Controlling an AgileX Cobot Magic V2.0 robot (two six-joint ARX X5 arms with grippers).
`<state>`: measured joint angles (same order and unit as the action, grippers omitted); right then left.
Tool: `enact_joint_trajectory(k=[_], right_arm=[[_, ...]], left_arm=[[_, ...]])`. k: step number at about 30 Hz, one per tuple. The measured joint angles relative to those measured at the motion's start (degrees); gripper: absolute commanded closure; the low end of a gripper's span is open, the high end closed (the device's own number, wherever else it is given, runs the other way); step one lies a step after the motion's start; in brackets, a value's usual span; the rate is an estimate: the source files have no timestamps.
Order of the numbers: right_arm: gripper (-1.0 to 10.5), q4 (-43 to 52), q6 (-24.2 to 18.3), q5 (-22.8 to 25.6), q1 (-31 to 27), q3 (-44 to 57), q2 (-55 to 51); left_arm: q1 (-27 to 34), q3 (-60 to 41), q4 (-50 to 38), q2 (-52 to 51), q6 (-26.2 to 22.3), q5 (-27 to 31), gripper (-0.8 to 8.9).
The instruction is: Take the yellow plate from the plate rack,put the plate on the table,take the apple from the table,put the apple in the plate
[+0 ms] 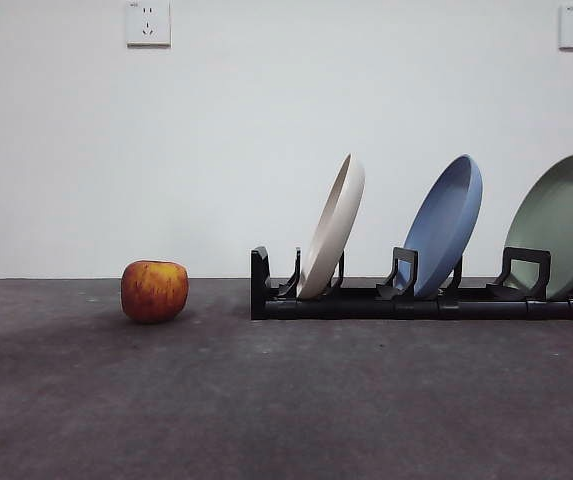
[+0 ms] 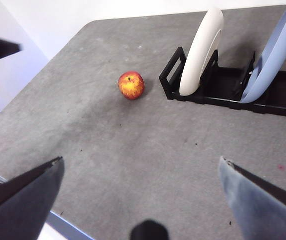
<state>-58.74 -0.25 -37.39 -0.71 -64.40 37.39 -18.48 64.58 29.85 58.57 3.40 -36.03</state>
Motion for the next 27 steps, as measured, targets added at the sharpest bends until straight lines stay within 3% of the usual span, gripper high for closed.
enact_joint_trajectory(k=[9,16,21,27], right_arm=[[3.5,-0.1,0.0,-8.2,2.1,-0.1,1.7],[3.5,-0.2,0.0,-8.5,4.2,-0.2,3.5],[3.5,0.0,0.0,-8.5,5.1,-0.2,4.8],[3.5,0.0,0.0,-8.5,5.2,-0.3,6.8]], left_arm=[[-7.0,13.6,-5.9,23.6,-2.5,0.7,1.85],[-9.0,25.0,-5.9,40.4,-3.2,2.5,1.85],[-10.3,31.9,-6.9,49.3,-5.1,6.8,1.85],[-11.0,33.7,-12.5,56.2,-5.8,11.1,1.89]])
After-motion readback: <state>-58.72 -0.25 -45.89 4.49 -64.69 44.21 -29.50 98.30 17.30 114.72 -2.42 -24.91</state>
